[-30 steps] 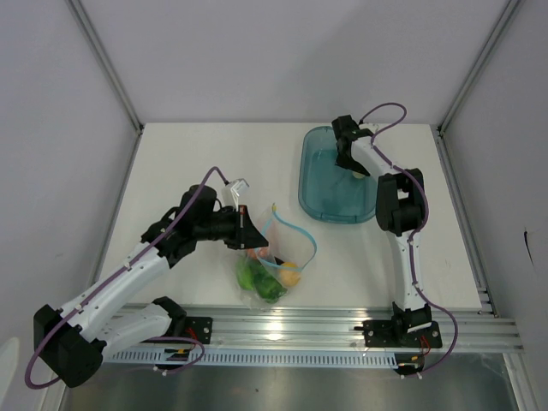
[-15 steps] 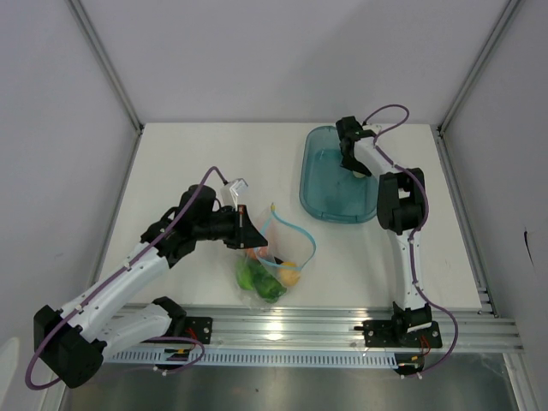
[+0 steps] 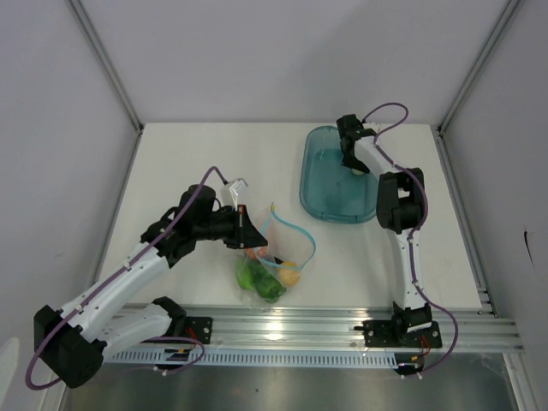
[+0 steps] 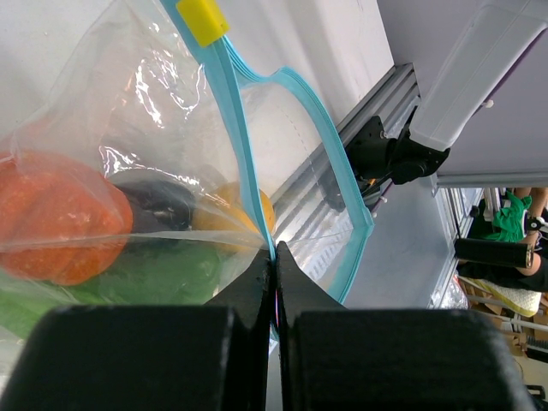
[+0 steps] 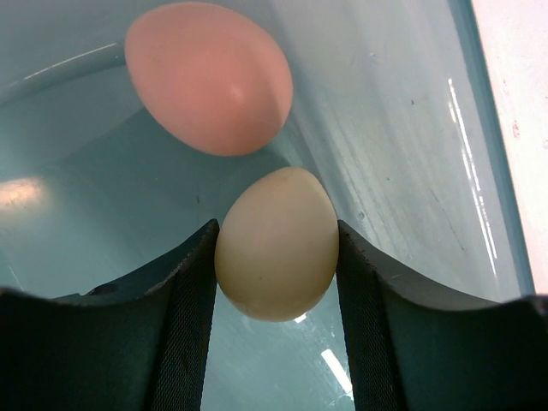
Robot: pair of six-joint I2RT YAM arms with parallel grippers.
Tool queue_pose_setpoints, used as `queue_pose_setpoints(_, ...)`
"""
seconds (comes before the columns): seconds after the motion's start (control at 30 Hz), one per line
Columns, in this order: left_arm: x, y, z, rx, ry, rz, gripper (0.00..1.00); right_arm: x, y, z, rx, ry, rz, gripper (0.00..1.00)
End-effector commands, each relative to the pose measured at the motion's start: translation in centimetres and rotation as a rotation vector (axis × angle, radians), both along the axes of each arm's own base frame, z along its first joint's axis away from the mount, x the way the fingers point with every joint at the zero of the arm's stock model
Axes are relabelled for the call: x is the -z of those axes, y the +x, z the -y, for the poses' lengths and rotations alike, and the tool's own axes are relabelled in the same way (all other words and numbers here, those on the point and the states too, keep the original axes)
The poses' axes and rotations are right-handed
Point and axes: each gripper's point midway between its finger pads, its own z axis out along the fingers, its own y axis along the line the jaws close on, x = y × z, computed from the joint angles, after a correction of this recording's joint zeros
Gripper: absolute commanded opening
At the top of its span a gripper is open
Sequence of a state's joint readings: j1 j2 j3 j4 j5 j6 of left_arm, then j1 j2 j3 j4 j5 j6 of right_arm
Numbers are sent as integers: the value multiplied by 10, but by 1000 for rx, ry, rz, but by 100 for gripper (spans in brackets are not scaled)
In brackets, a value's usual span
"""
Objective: Place the food in the zip-top bag and seal the zipper
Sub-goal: Pick up the fake vegetable from the bin.
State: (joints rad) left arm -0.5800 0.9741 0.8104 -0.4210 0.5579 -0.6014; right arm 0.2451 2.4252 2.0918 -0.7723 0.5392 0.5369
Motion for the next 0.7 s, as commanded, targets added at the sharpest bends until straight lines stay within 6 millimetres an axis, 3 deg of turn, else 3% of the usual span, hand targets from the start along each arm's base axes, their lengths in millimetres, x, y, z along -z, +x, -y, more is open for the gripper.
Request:
queue_pose_setpoints(0.0,-4,-1,-1,19,-16,31,0,-30,9,-13,-33,10,64,22)
queue_pose_setpoints(0.07,-4,-1,-1,18,-17,29,1,-38,4,-23,-59,25,69,22)
queue_pose_setpoints(0.1,-4,-1,-1,17,-17,28,1,-56,1,-32,-83,44,99,19)
queue_pose_setpoints(0.17,-4,-1,-2,15,-16,29,1,-56,-10,-43,-130,71,95,16)
queue_pose_setpoints(0.2,-4,-1,-1,15,-17,28,1,-80,-15,-47,-148,87,138,15)
queue_pose_setpoints(0.23,-4,-1,-1,14,-17,28,1,-73,-29,-53,-175,86,111,14)
queue_pose_setpoints(0.27,-4,0,-2,10,-19,30,1,-80,-32,-58,-205,89,129,13)
queue_pose_setpoints(0.3,-4,-1,-2,10,-17,27,1,-101,-39,-63,-231,102,164,13)
queue_pose_setpoints(0.33,-4,-1,-2,12,-18,29,1,-106,-46,-74,-266,108,167,13)
queue_pose_setpoints(0.37,-2,-1,-3,6,-13,25,1,-102,-57,-77,-303,97,147,14)
queue_pose_setpoints(0.4,-2,-1,-3,5,-11,26,1,-121,-65,-81,-327,105,174,14)
queue_pose_setpoints(0.47,-2,-1,-3,3,-7,23,1,-125,-86,-93,-387,92,149,14)
queue_pose_setpoints(0.5,-2,-1,-3,1,-8,26,1,-142,-95,-97,-410,105,174,14)
queue_pose_setpoints(0.6,-3,0,-4,-8,-8,26,1,-151,-128,-114,-509,141,154,13)
queue_pose_setpoints(0.63,-4,0,-4,-8,-11,27,1,-170,-145,-133,-591,209,184,13)
queue_pose_setpoints(0.67,-4,-1,-4,-8,-11,24,0,-166,-159,-140,-637,243,166,14)
